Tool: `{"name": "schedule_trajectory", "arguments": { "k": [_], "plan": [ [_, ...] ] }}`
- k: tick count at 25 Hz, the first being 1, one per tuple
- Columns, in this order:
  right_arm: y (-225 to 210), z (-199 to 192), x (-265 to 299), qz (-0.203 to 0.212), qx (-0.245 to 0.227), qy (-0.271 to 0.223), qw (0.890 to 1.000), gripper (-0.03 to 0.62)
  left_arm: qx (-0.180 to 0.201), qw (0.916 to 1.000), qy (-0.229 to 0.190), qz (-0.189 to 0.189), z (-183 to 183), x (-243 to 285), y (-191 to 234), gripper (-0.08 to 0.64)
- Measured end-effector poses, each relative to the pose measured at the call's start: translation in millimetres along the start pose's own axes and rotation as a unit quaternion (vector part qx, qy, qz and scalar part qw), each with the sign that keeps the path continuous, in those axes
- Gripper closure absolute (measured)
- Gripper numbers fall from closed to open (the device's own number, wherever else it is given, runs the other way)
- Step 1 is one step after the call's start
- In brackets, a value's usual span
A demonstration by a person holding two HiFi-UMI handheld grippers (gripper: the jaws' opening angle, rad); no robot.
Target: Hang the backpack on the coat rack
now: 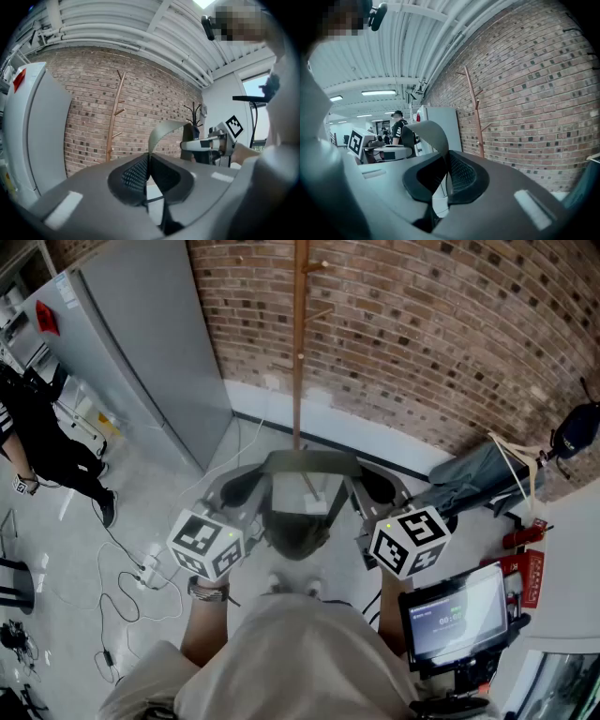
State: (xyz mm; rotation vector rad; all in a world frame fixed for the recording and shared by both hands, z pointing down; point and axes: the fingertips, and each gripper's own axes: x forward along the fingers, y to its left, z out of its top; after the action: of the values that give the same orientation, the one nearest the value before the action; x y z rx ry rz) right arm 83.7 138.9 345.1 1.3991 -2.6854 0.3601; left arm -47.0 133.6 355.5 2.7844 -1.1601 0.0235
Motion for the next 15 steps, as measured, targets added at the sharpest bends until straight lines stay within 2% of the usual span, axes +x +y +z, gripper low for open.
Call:
{"name": "schedule_trajectory", "arguments": {
  "k": [10, 15],
  "plan": [
    [7.5, 4.1, 24.4, 0.001, 0.0, 0.007, 1.0, 0.584, -0.01, 1.0, -0.001, -0.001, 4.3, 0.3, 28.8, 0.552],
    [3.8, 4.4, 40.0, -0.012, -0.001, 0.019, 1.0, 0.584, -0.006, 0.9998, 0.008, -0.016, 2.0, 8.4, 40.8, 0.552]
  ]
}}
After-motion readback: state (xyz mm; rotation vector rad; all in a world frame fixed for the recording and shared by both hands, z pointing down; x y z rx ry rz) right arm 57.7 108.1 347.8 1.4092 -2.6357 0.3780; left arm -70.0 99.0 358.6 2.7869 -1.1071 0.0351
